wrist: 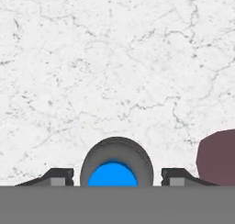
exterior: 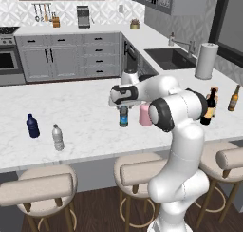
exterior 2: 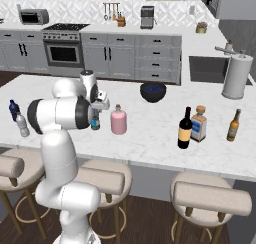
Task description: Move the plastic bottles in the middle to the plastics group, and the glass bottles in the middle to the glass group.
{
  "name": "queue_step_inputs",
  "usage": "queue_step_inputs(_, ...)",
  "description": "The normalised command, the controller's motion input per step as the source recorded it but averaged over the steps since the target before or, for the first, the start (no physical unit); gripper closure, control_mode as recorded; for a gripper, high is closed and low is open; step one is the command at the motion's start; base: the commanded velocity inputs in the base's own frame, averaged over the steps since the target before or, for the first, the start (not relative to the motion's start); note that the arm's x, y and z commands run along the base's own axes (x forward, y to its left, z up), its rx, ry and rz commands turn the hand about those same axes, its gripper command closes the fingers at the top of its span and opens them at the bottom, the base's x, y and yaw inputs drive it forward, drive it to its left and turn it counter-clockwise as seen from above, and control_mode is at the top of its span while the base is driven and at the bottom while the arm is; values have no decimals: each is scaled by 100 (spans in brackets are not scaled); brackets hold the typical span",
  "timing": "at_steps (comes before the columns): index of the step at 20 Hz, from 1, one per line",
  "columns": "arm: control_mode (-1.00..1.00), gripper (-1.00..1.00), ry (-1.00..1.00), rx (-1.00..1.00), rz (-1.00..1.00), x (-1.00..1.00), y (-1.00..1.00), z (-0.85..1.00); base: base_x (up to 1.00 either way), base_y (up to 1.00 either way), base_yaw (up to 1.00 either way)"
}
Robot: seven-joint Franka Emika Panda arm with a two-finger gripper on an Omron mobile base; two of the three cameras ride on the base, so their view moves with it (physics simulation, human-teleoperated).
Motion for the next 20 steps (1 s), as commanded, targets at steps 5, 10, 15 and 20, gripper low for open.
queue_step_inputs(5, -100, 100, -7, 0, 1, -62, 5, 3, 0, 0, 0)
queue_step_inputs(10, -100, 100, -16, 1, 13, -28, 72, 19, 0, 0, 0)
queue_step_inputs(15, -100, 100, -1, 3, 31, 0, 100, 39, 0, 0, 0)
queue_step_inputs(20, -100, 100, 27, 0, 30, 0, 87, 72, 0, 0, 0)
